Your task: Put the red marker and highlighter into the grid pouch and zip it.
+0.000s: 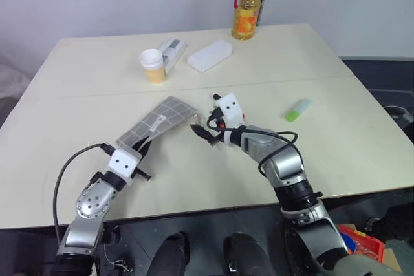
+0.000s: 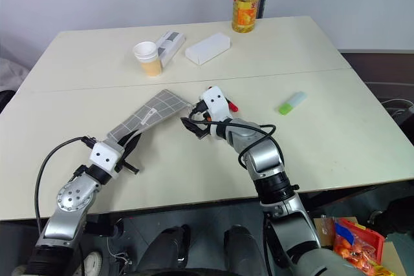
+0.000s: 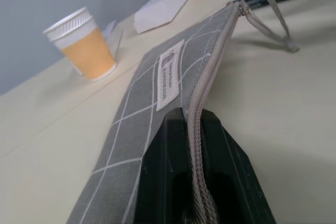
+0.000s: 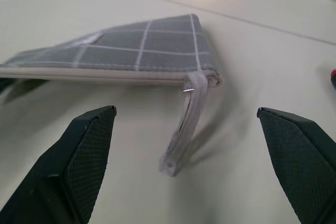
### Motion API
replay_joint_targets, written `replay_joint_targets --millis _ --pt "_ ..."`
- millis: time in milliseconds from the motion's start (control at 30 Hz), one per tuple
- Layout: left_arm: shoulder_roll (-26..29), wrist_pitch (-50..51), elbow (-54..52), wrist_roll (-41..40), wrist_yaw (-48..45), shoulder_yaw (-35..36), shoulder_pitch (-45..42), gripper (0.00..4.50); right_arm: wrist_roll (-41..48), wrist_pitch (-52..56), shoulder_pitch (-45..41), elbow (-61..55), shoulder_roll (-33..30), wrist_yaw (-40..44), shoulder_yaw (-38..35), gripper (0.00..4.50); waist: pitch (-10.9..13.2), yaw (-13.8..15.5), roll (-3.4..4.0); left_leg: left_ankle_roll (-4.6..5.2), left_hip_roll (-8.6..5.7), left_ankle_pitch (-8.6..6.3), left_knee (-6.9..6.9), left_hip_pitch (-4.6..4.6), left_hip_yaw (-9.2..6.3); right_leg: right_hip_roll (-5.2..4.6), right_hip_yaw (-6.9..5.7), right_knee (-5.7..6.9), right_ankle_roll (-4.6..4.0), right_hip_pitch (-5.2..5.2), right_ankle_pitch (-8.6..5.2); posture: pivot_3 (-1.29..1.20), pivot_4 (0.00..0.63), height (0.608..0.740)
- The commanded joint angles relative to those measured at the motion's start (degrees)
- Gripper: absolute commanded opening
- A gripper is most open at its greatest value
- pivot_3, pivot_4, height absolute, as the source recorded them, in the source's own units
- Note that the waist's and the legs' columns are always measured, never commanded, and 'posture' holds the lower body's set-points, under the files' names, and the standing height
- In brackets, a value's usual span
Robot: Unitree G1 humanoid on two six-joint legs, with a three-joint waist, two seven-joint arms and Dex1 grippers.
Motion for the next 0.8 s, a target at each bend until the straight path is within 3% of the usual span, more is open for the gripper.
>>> replay_joint_targets --millis 33,133,333,367,800 --pt "-0.39 -1.47 -2.44 -0.38 -0.41 -0.2 0.3 0.0 -1.41 -2.65 -2.21 2.38 1.2 -1.18 0.47 4.46 0.0 -0.01 0.0 0.0 0.0 0.0 0.0 0.0 0.0 0.0 0.0 0.0 0.0 0.0 0.0 0.0 0.15 0.74" --pt "-0.72 -1.5 -2.6 -0.2 -0.55 -0.26 0.12 0.0 -2.01 -3.72 -2.77 4.46 1.67 -1.59 0.39 3.62 0.0 -0.03 0.0 0.0 0.0 0.0 0.0 0.0 0.01 0.0 0.0 0.0 0.0 0.0 0.0 0.0 0.15 0.74" --pt "-0.93 -1.38 -2.78 -0.06 -0.69 -0.3 -0.07 0.0 -2.31 -4.8 -2.43 4.24 1.74 -1.26 0.66 0.38 0.0 -0.04 0.0 0.0 0.0 0.0 0.0 0.0 0.01 0.01 0.0 0.0 0.0 0.0 0.0 0.0 0.15 0.74" --pt "-0.92 -1.37 -2.84 -0.02 -0.75 -0.37 -0.07 0.0 -2.53 -5.01 -2.28 4.02 1.59 -1.14 0.96 0.04 0.0 -0.04 0.0 0.0 0.0 0.0 0.0 0.0 0.01 0.01 0.0 0.0 0.0 0.0 0.0 0.0 0.15 0.74" --pt "-4.53 6.25 -6.43 1.31 1.69 -2.86 -3.4 0.0 -6.4 -6.98 -1.01 -7.05 -2.91 7.61 12.54 0.04 0.0 -0.03 -0.01 0.0 0.0 0.0 0.03 -0.01 -0.02 0.03 -0.03 0.0 0.01 0.01 0.0 0.0 0.15 0.74"
